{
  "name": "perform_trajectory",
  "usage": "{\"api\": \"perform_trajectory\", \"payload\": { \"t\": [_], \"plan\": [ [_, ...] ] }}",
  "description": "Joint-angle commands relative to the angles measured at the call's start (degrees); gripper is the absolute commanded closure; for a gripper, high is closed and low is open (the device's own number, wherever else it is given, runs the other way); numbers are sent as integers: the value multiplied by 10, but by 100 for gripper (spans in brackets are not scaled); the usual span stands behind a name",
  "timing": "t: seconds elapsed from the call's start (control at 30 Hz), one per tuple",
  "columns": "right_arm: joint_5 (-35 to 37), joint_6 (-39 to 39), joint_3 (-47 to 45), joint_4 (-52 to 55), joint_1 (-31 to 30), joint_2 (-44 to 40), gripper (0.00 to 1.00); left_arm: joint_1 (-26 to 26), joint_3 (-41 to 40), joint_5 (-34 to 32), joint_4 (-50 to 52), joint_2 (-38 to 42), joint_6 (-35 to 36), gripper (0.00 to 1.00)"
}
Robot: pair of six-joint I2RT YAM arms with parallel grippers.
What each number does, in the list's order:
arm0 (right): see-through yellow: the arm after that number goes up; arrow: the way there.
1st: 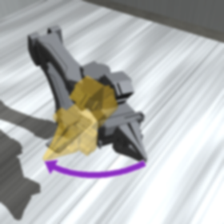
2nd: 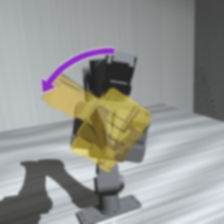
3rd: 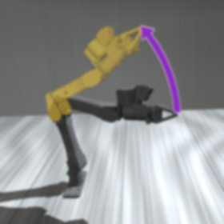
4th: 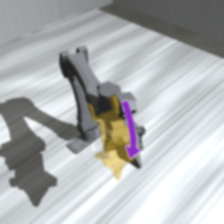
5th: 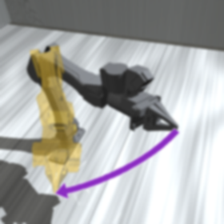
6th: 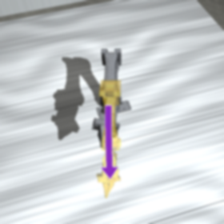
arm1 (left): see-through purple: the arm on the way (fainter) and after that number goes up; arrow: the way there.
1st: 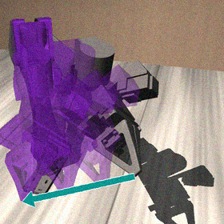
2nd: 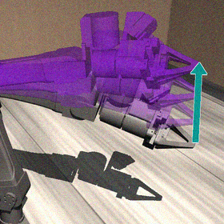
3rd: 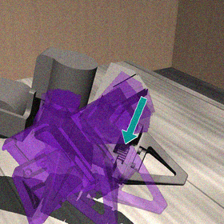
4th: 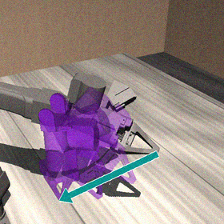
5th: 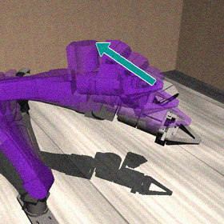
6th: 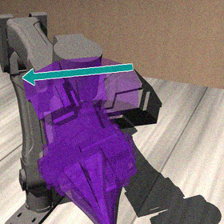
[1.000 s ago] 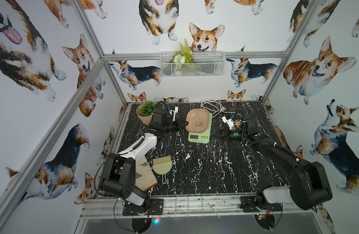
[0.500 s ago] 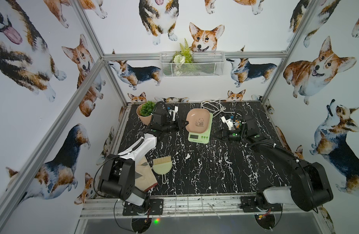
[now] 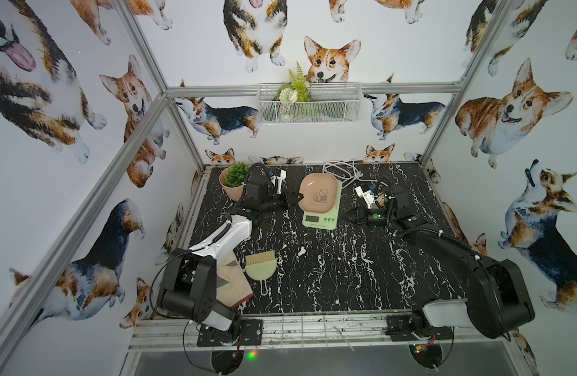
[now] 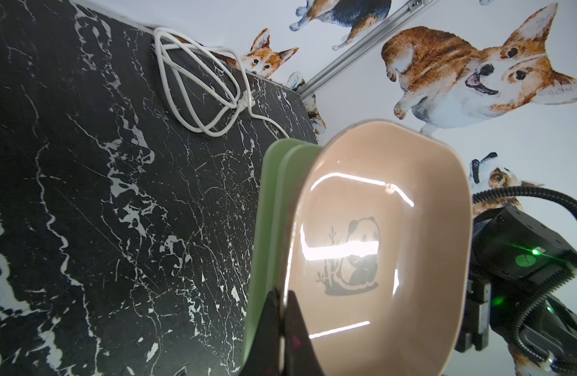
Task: Charge the electronic scale
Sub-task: Insert the charging cable into the electronic scale, then place the electronic scale at the center of the board.
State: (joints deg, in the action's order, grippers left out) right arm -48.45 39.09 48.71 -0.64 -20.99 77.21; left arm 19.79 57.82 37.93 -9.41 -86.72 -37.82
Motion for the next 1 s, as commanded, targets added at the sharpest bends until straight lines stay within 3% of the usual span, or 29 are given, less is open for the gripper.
{"api": "perform_trajectory", "payload": {
  "t": [0.0, 0.17, 0.27, 0.53, 0.97],
  "plan": [
    [21, -24, 7, 21, 0, -15, 53, 3, 7, 38, -11, 6, -6, 100],
    [42, -57, 14, 52, 1, -46, 22, 3, 11, 24, 15, -2, 11, 100],
    [42, -67, 19, 64, 4, -54, 13, 3, 14, 17, 28, -14, 21, 100],
    [34, -72, 17, 81, 24, -68, 3, 3, 53, -30, 105, -55, 64, 100],
    [79, -103, -13, 119, 61, -126, 3, 5, 231, -196, 307, -227, 98, 100]
  ]
}}
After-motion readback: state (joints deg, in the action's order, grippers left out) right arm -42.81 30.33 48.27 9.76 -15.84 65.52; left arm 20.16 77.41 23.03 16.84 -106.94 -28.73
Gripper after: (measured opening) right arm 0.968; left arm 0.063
